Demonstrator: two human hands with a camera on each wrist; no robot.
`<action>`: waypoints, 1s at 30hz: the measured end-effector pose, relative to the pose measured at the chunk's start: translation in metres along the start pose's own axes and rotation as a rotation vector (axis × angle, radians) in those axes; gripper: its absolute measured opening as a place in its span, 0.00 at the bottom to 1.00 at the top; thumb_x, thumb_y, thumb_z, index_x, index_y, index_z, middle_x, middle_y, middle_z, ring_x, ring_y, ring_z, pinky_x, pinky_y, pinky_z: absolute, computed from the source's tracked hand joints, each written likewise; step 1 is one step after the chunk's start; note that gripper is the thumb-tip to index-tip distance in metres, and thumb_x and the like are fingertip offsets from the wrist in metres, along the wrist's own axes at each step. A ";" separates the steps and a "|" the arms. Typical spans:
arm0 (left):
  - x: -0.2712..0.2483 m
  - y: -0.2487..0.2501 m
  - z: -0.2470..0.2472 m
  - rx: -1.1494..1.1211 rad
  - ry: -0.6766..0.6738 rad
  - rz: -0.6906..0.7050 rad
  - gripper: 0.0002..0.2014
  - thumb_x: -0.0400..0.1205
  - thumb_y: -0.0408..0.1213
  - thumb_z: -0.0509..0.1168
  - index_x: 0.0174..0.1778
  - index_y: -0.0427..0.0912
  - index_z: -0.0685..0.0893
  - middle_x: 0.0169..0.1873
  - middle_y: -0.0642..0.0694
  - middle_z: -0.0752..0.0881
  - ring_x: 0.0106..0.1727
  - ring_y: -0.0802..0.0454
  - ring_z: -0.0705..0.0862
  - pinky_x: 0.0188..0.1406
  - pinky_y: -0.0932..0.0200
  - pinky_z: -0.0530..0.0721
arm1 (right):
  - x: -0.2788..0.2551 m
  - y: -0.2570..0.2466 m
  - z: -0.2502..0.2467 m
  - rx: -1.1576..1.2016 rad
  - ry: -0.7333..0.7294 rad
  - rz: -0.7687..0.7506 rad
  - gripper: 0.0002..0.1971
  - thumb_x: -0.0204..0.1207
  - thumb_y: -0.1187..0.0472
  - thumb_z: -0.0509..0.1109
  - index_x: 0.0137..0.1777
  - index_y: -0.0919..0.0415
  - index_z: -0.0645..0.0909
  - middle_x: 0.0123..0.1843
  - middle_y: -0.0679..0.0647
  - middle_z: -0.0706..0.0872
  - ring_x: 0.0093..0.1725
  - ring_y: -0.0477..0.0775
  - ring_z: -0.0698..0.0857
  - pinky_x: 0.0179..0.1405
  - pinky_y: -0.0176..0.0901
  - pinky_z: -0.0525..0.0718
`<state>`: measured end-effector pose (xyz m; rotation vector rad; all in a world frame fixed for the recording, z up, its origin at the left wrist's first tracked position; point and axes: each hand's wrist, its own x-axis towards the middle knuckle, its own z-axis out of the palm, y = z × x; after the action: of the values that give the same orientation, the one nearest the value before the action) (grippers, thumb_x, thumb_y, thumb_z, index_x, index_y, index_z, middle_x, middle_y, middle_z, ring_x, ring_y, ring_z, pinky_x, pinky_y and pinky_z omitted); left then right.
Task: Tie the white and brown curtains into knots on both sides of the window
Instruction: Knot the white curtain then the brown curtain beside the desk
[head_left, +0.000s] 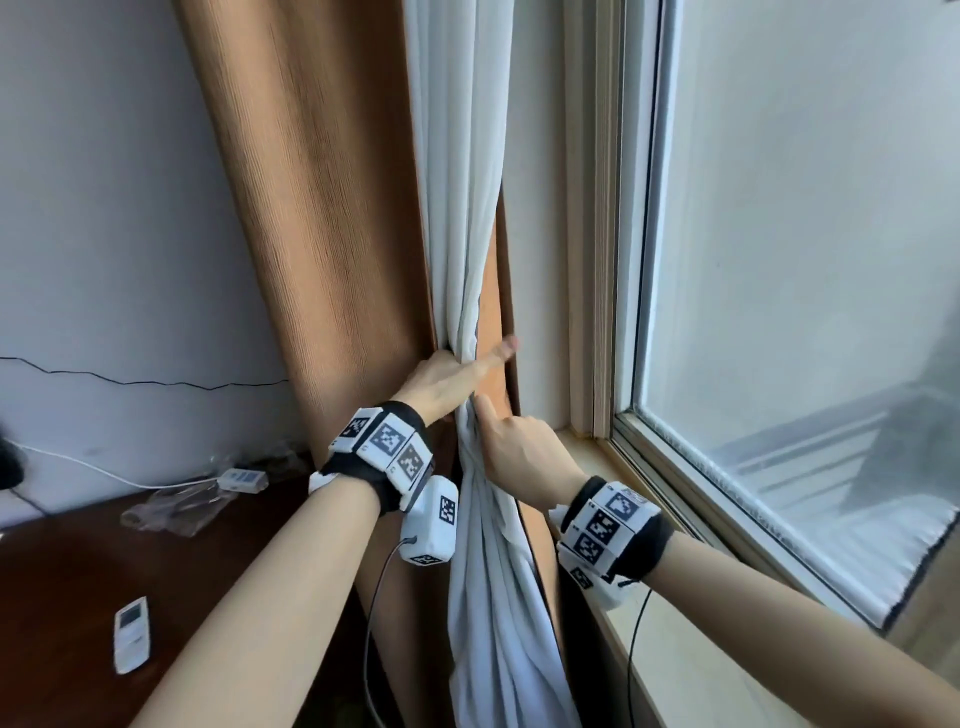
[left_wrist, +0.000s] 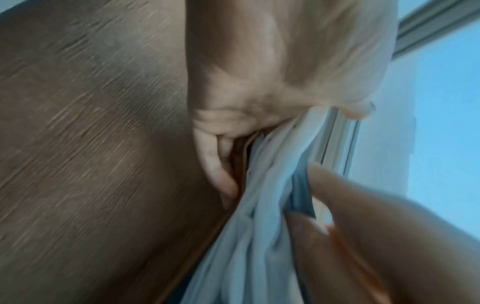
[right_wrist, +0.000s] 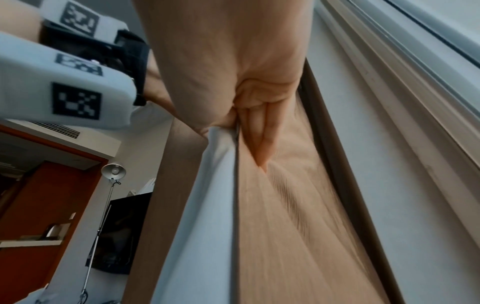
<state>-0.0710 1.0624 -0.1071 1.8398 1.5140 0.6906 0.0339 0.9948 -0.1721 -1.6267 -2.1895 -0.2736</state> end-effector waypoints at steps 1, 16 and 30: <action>0.002 -0.004 0.004 0.109 0.088 0.020 0.47 0.65 0.74 0.66 0.71 0.41 0.77 0.67 0.41 0.82 0.68 0.42 0.80 0.70 0.49 0.77 | -0.002 0.000 0.000 -0.012 0.021 -0.022 0.25 0.77 0.68 0.58 0.74 0.69 0.61 0.30 0.60 0.80 0.24 0.66 0.78 0.21 0.45 0.61; 0.012 -0.027 -0.007 0.451 0.357 0.100 0.17 0.84 0.41 0.59 0.60 0.31 0.79 0.60 0.28 0.80 0.63 0.28 0.79 0.58 0.43 0.78 | -0.077 0.012 0.102 0.192 -0.405 0.406 0.05 0.75 0.67 0.60 0.49 0.61 0.73 0.55 0.64 0.85 0.53 0.66 0.86 0.43 0.49 0.80; 0.028 -0.026 -0.005 0.531 0.292 0.206 0.18 0.85 0.43 0.59 0.60 0.30 0.79 0.59 0.27 0.81 0.61 0.29 0.80 0.55 0.42 0.79 | -0.126 -0.013 0.148 0.357 -1.131 0.217 0.31 0.87 0.58 0.54 0.86 0.51 0.43 0.85 0.63 0.57 0.82 0.64 0.60 0.80 0.58 0.59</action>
<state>-0.0857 1.0936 -0.1241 2.3995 1.8421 0.7251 0.0226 0.9380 -0.3584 -2.0039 -2.4544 1.3196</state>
